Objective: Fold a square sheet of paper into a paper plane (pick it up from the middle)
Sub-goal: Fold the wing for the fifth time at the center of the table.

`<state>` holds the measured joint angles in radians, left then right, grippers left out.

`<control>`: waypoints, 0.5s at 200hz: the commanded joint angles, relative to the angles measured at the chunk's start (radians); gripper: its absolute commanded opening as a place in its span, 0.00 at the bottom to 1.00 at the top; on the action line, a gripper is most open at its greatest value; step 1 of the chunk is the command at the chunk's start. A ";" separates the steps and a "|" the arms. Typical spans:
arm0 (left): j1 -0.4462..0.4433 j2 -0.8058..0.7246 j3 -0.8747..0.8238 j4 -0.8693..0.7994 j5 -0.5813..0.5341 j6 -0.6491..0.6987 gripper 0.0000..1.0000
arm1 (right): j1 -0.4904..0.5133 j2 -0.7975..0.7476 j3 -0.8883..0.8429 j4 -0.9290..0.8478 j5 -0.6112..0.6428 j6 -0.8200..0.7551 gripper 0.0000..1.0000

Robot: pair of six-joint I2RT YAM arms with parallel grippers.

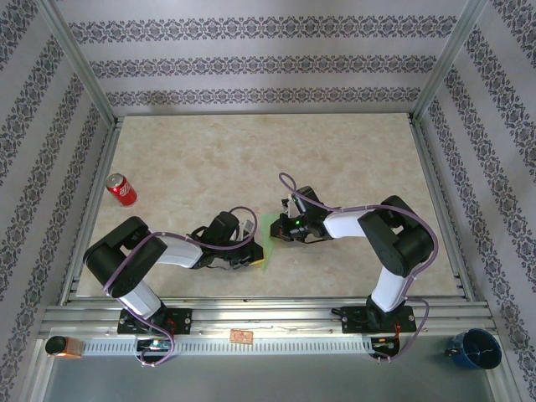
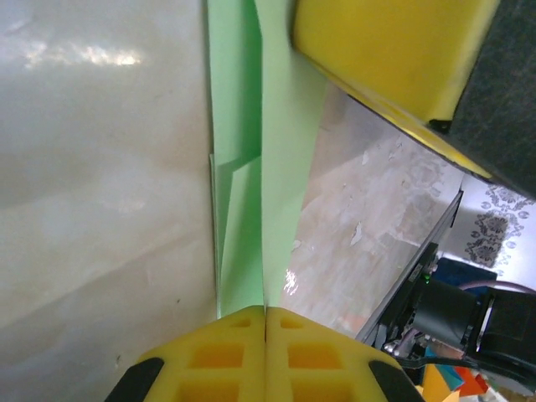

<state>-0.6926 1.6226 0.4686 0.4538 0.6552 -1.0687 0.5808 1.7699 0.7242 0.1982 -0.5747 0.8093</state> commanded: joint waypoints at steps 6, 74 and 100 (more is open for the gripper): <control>-0.010 -0.004 0.000 -0.096 0.075 0.056 0.00 | 0.011 0.025 -0.031 -0.051 0.076 -0.001 0.00; -0.013 -0.017 -0.015 -0.184 0.075 0.096 0.11 | 0.013 0.025 -0.039 -0.057 0.087 -0.001 0.00; -0.015 -0.026 -0.013 -0.186 0.083 0.098 0.13 | 0.012 0.025 -0.039 -0.059 0.088 -0.001 0.00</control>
<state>-0.6941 1.6089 0.4728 0.3717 0.6998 -0.9997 0.5808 1.7695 0.7197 0.2047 -0.5728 0.8097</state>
